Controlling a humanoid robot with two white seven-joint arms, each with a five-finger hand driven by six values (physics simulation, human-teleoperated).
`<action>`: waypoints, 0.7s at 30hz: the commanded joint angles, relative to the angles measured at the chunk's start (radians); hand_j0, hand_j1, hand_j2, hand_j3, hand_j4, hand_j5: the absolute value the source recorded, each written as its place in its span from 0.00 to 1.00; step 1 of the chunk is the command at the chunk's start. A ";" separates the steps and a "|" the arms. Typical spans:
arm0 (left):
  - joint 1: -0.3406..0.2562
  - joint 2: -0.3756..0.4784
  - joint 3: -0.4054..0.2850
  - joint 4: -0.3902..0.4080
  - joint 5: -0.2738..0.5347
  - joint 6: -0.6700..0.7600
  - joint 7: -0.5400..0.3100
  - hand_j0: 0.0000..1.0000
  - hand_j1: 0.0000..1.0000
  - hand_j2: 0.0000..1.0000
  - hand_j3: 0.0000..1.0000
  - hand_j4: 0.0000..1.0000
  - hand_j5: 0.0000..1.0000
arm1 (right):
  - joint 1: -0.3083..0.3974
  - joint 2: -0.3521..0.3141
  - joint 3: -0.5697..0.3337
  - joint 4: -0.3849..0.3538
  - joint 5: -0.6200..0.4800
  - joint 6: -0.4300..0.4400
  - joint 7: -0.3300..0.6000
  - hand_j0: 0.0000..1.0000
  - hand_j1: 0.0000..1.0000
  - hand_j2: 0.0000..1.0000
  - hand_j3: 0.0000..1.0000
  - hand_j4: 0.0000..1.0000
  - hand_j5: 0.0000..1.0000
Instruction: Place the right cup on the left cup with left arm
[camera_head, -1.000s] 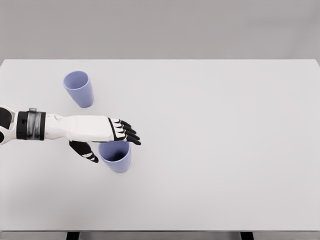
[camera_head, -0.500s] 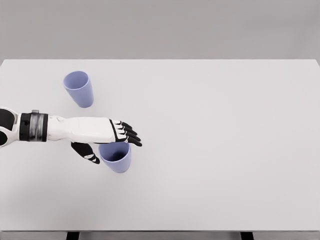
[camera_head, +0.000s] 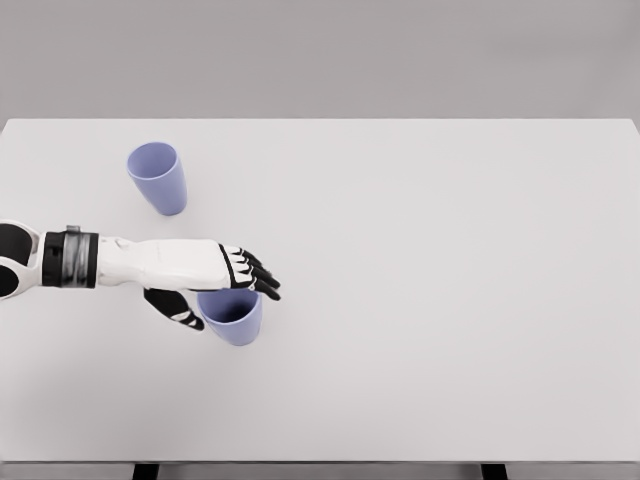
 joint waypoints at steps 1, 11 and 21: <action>0.000 0.001 0.000 0.001 0.004 0.000 0.000 0.68 0.68 0.68 0.68 0.68 0.68 | 0.000 0.000 0.000 0.000 0.001 -0.001 0.000 1.00 1.00 1.00 1.00 1.00 1.00; 0.003 0.010 0.009 -0.008 0.016 0.000 -0.002 0.63 0.63 0.63 0.63 0.63 0.63 | 0.000 0.000 0.000 0.000 0.001 -0.001 0.000 1.00 1.00 1.00 1.00 1.00 1.00; -0.011 0.076 0.071 -0.042 0.104 0.000 -0.003 0.60 0.60 0.60 0.60 0.60 0.60 | 0.000 0.000 0.000 0.000 0.001 0.001 0.000 1.00 1.00 1.00 1.00 1.00 1.00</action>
